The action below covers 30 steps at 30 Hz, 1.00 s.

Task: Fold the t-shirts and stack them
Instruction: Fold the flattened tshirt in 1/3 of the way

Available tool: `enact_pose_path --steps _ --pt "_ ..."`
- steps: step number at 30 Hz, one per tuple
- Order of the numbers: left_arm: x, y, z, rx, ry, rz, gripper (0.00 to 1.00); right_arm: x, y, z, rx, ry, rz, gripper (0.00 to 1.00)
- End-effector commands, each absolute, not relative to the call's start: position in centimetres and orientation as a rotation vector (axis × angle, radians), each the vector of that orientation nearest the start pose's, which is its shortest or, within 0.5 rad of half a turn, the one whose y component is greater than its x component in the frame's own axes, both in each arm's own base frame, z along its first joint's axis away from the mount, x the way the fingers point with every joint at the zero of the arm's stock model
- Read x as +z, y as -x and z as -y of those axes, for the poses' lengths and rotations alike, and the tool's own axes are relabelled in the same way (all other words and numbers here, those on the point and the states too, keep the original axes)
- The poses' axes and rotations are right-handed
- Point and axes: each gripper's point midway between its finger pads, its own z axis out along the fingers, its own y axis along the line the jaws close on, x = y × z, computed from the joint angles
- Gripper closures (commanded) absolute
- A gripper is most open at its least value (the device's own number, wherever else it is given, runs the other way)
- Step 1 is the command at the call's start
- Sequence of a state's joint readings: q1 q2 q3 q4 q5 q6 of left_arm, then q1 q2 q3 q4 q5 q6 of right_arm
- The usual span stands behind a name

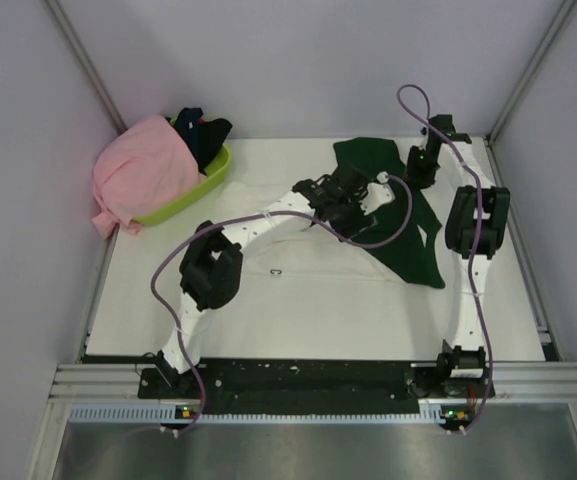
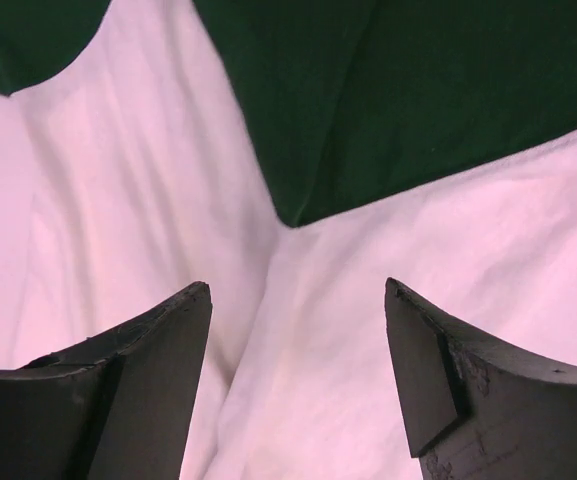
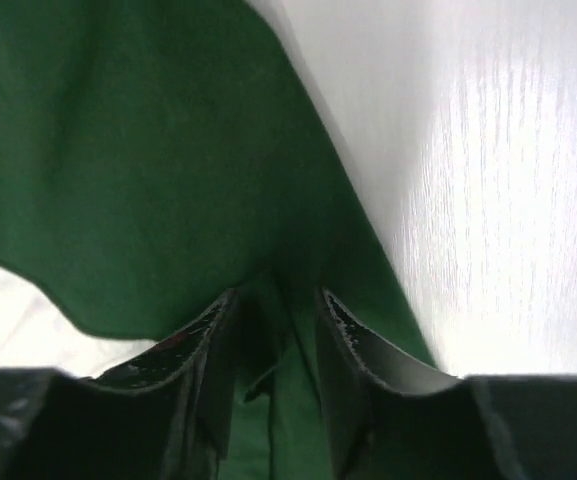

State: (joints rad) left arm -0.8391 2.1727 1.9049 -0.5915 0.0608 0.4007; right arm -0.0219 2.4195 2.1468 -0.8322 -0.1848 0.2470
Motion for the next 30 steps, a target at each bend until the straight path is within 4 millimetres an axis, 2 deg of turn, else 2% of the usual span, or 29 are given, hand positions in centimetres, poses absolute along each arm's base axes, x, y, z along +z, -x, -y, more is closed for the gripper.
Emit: enact_pose_path --steps 1,3,5,7,8,10,11,12,15,18,20,25,30 --pt "14.6 -38.1 36.9 -0.209 -1.408 -1.999 0.25 9.0 -58.2 -3.3 0.321 -0.25 -2.509 0.56" --pt "14.7 -38.4 34.8 -0.186 -1.39 -2.042 0.24 11.7 -58.8 -2.2 0.239 -0.246 -2.45 0.49" --pt "14.8 -38.8 32.2 -0.159 -1.363 -2.084 0.24 14.6 -58.1 -0.9 0.153 -0.268 -2.404 0.42" --pt "14.1 -39.1 29.0 -0.111 -1.33 -2.143 0.24 17.3 -56.2 -0.3 0.106 -0.282 -2.381 0.37" --pt "13.8 -39.3 27.4 -0.093 -1.305 -2.173 0.23 17.6 -54.8 0.2 0.061 -0.309 -2.389 0.36" --pt "13.5 -39.3 23.7 -0.033 -1.241 -2.239 0.24 17.5 -51.5 -0.4 0.087 -0.316 -2.431 0.37" --pt "13.3 -39.3 22.0 -0.018 -1.215 -2.265 0.24 16.4 -50.0 -0.7 0.098 -0.324 -2.469 0.41" --pt "12.9 -39.0 20.4 -0.003 -1.191 -2.293 0.24 15.7 -48.6 -2.8 0.147 -0.279 -2.506 0.45" --pt "12.2 -38.3 16.3 0.082 -1.134 -2.337 0.24 12.2 -44.6 -5.2 0.209 -0.233 -2.63 0.58" --pt "10.7 -36.5 13.4 0.133 -1.116 -2.389 0.24 9.8 -42.3 -6.3 0.24 -0.241 -2.705 0.6" --pt "9.8 -35.6 11.9 0.156 -1.101 -2.424 0.24 8.7 -42.0 -6.6 0.253 -0.249 -2.72 0.59" --pt "8.2 -35.8 7.4 0.309 -0.998 -2.469 0.24 7.1 -42.3 -7.7 0.318 -0.267 -2.751 0.59" --pt "6.6 -34.8 5.9 0.31 -0.977 -2.519 0.24 5.3 -42.4 -7.9 0.328 -0.288 -2.783 0.59"
